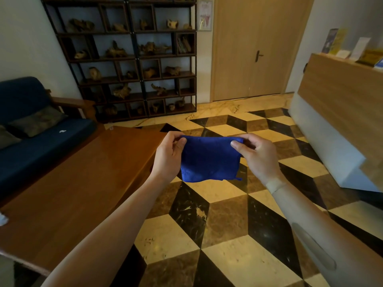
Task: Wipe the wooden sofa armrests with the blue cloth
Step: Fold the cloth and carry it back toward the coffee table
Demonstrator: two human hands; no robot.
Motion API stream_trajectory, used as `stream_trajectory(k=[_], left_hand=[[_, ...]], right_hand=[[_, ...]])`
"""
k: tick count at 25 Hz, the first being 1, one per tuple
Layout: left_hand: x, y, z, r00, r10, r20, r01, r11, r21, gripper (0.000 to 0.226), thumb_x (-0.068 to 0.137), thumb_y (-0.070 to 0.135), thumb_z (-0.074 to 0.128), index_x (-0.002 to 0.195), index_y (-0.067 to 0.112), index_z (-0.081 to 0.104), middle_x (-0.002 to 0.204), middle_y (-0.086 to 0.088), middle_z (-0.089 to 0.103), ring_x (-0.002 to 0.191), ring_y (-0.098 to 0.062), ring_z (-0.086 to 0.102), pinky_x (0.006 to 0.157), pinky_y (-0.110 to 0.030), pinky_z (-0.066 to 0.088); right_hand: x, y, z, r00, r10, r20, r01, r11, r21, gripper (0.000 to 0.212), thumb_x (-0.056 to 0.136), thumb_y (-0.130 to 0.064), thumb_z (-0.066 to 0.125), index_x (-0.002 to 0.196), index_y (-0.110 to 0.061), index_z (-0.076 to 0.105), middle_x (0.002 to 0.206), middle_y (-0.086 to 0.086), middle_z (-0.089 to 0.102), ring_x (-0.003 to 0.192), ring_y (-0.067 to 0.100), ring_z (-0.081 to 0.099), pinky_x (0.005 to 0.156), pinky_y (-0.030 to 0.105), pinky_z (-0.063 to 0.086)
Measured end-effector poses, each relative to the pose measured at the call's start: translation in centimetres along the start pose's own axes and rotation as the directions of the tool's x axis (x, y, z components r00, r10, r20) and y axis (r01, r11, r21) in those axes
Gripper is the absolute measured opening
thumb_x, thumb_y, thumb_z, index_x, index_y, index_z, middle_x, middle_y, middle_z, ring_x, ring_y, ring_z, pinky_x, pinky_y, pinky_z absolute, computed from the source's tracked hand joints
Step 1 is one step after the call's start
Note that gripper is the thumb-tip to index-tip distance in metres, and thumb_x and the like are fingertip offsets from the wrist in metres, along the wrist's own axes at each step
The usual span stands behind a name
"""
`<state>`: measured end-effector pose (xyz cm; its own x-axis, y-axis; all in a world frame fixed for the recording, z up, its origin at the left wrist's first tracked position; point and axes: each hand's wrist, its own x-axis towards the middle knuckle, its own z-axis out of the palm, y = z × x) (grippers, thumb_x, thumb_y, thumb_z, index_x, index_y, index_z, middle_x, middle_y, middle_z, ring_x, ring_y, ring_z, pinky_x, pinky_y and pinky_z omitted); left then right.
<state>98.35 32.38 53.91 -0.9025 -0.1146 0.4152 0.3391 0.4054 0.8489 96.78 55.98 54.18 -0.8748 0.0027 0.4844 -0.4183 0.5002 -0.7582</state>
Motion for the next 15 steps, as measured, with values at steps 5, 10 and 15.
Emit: stream_trajectory(k=[5, 10, 15], left_hand=[[9.3, -3.5, 5.6, 0.999, -0.014, -0.04, 0.013, 1.0, -0.01, 0.014, 0.105, 0.018, 0.043, 0.113, 0.025, 0.053, 0.101, 0.005, 0.062, 0.09, -0.016, 0.06, 0.075, -0.028, 0.048], [18.2, -4.9, 10.2, 0.996, -0.047, -0.081, 0.048, 0.999, 0.019, 0.015, 0.105, 0.019, 0.043, 0.115, 0.021, 0.055, 0.102, 0.001, 0.062, 0.091, -0.016, 0.06, 0.075, -0.029, 0.047], [26.4, -7.3, 12.8, 0.988, -0.076, -0.138, 0.08, 0.996, 0.024, 0.014, 0.105, 0.021, 0.044, 0.115, 0.024, 0.054, 0.101, 0.002, 0.062, 0.09, -0.017, 0.06, 0.076, -0.033, 0.05]], right_hand=[[10.2, 6.4, 1.0, 0.999, -0.018, 0.044, 0.017, 0.999, 0.034, 0.018, 0.094, -0.026, 0.066, 0.107, -0.016, 0.071, 0.092, -0.007, 0.071, 0.091, 0.002, 0.064, 0.076, 0.009, 0.047], [20.2, 11.9, 1.2, 0.994, -0.03, 0.102, 0.029, 0.999, 0.019, 0.019, 0.093, -0.033, 0.066, 0.107, -0.02, 0.071, 0.095, -0.006, 0.072, 0.094, 0.009, 0.065, 0.083, 0.034, 0.056], [29.5, 15.5, 3.3, 0.988, -0.057, 0.145, 0.051, 0.998, 0.048, 0.017, 0.094, -0.031, 0.064, 0.107, -0.022, 0.07, 0.098, -0.005, 0.072, 0.096, 0.008, 0.064, 0.086, 0.035, 0.056]])
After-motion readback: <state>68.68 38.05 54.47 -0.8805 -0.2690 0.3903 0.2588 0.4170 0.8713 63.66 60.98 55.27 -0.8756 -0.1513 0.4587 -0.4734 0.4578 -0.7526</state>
